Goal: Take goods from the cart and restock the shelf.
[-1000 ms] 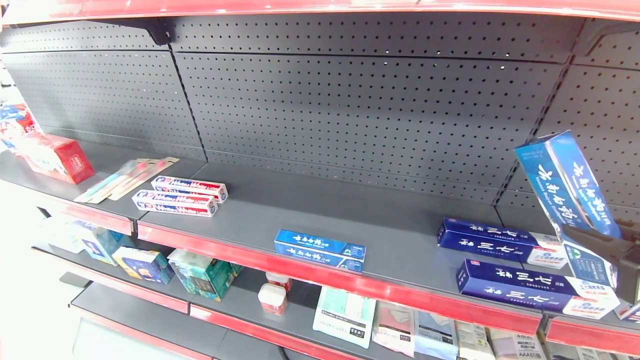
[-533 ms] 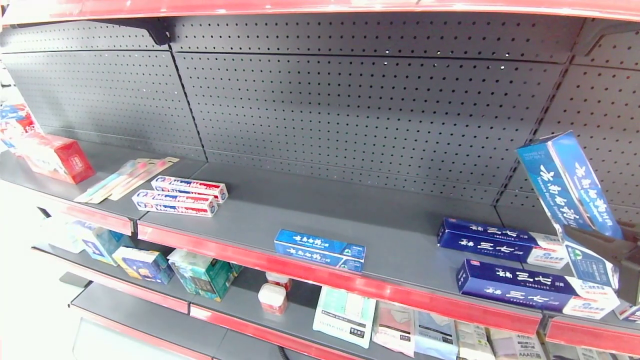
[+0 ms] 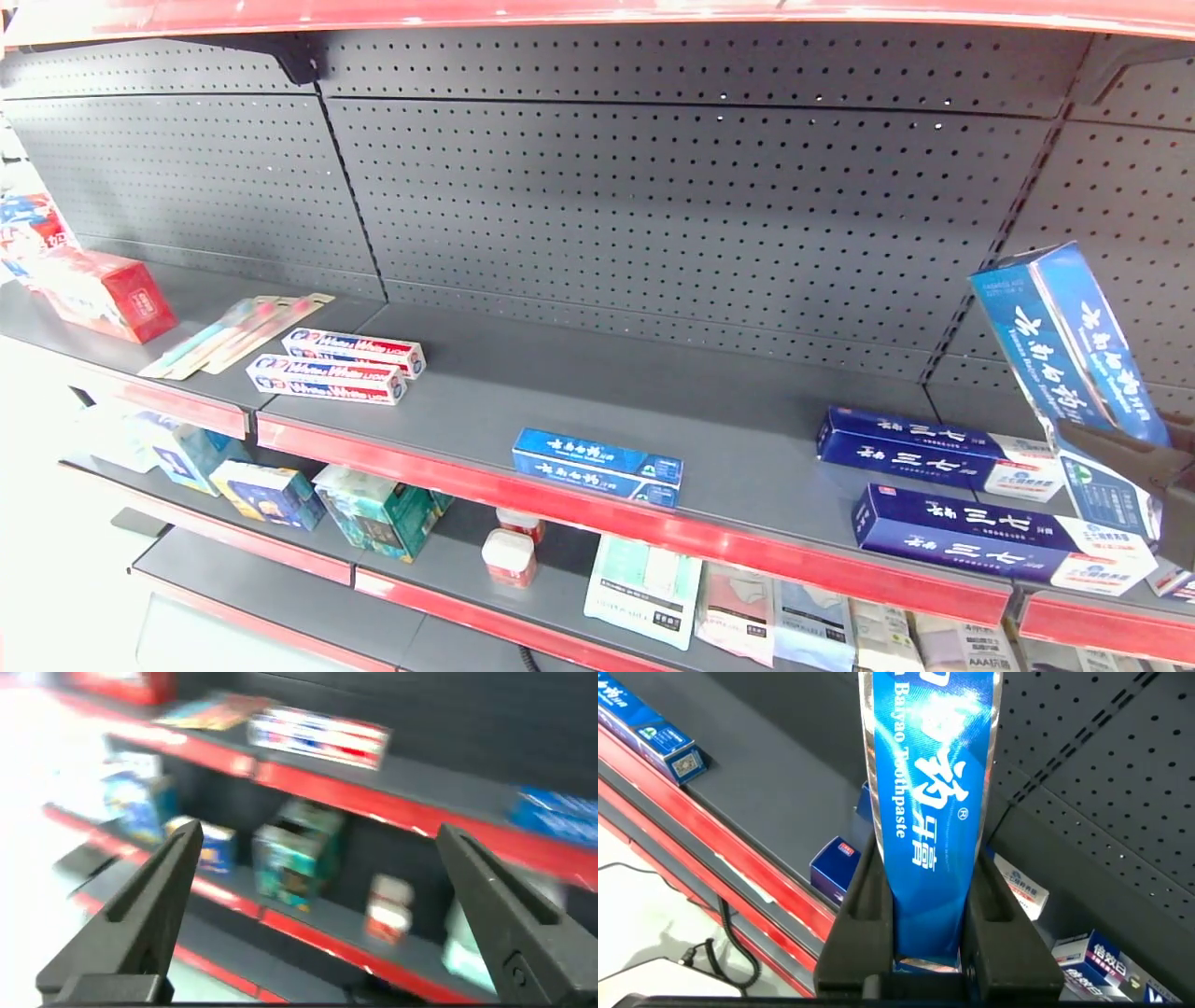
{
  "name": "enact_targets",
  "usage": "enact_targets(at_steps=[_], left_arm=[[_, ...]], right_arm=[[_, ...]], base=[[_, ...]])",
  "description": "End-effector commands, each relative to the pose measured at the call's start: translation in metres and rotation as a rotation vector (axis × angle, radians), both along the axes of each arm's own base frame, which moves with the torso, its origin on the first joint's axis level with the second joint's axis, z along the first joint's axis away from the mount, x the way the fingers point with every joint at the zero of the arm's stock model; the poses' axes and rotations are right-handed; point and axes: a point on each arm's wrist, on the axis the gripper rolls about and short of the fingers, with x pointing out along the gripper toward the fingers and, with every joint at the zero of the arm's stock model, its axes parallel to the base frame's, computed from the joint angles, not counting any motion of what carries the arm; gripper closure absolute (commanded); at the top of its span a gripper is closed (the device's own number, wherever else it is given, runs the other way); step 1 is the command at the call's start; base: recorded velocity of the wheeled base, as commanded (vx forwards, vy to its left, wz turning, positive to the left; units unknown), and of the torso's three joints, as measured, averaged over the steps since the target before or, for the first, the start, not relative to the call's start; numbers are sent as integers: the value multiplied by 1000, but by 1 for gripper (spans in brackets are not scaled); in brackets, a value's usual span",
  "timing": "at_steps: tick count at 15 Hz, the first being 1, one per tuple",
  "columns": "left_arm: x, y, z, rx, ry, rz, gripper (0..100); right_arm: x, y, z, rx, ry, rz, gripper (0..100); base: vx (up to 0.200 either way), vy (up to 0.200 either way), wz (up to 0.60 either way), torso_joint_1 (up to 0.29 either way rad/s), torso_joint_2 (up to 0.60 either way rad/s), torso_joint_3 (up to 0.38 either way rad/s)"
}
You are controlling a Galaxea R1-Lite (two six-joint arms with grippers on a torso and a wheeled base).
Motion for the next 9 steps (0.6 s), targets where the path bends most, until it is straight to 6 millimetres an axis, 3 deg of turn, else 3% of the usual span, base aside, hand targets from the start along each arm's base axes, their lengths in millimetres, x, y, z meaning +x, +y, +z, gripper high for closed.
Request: enact_targets(at_steps=[1,4,9], left_arm=[[0,-2,-4,82,35,-105,0],[0,-1,-3,5,27,-58,0],[0,-1,-3,43,27,-57,0]], right_arm=[[-1,0,0,0,-4,0,100],[-2,0,0,1,-6,-1,100],[2,1,0,-4,4,5,100]], base=[[0,0,0,0,0,0],[0,0,0,0,0,0],[0,0,0,0,0,0]])
